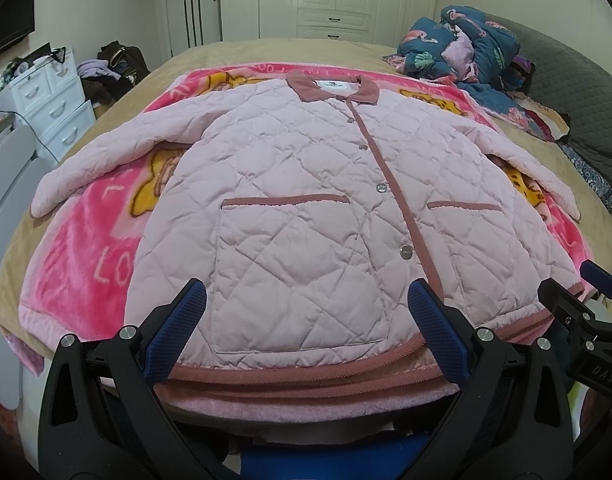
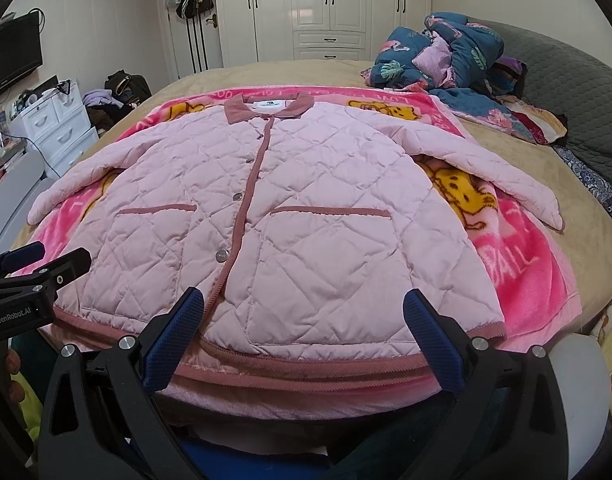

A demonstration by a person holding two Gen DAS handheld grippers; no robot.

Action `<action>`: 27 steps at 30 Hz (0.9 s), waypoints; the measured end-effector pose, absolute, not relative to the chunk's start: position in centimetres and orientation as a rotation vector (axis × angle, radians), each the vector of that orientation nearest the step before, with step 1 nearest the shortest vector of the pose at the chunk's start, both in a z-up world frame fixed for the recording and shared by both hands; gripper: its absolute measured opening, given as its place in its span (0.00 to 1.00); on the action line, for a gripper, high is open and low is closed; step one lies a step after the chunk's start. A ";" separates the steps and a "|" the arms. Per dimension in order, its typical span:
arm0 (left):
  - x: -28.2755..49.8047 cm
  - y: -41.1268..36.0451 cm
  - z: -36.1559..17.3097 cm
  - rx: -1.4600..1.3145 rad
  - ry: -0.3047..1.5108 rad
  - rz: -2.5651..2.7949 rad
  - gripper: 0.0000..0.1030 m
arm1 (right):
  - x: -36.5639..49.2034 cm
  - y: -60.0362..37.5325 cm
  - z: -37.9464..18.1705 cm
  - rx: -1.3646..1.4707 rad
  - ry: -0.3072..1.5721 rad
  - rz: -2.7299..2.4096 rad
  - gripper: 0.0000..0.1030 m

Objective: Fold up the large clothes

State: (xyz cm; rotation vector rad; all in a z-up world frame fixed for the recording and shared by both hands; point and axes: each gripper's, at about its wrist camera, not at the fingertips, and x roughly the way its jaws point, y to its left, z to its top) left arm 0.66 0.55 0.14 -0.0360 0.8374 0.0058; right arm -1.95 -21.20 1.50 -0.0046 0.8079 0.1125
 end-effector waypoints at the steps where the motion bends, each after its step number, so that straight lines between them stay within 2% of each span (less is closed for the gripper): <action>1: 0.6 0.3 0.0 -0.035 0.837 0.007 0.92 | -1.9 -21.2 1.5 -0.004 0.808 0.113 0.96; 11: 3.7 0.4 0.2 -0.048 0.848 -0.002 0.92 | 0.0 -21.2 1.9 0.002 0.813 0.128 0.96; 27: 10.9 0.7 1.9 -0.103 0.855 -0.008 0.92 | 8.4 -22.7 2.6 0.047 0.844 0.095 0.96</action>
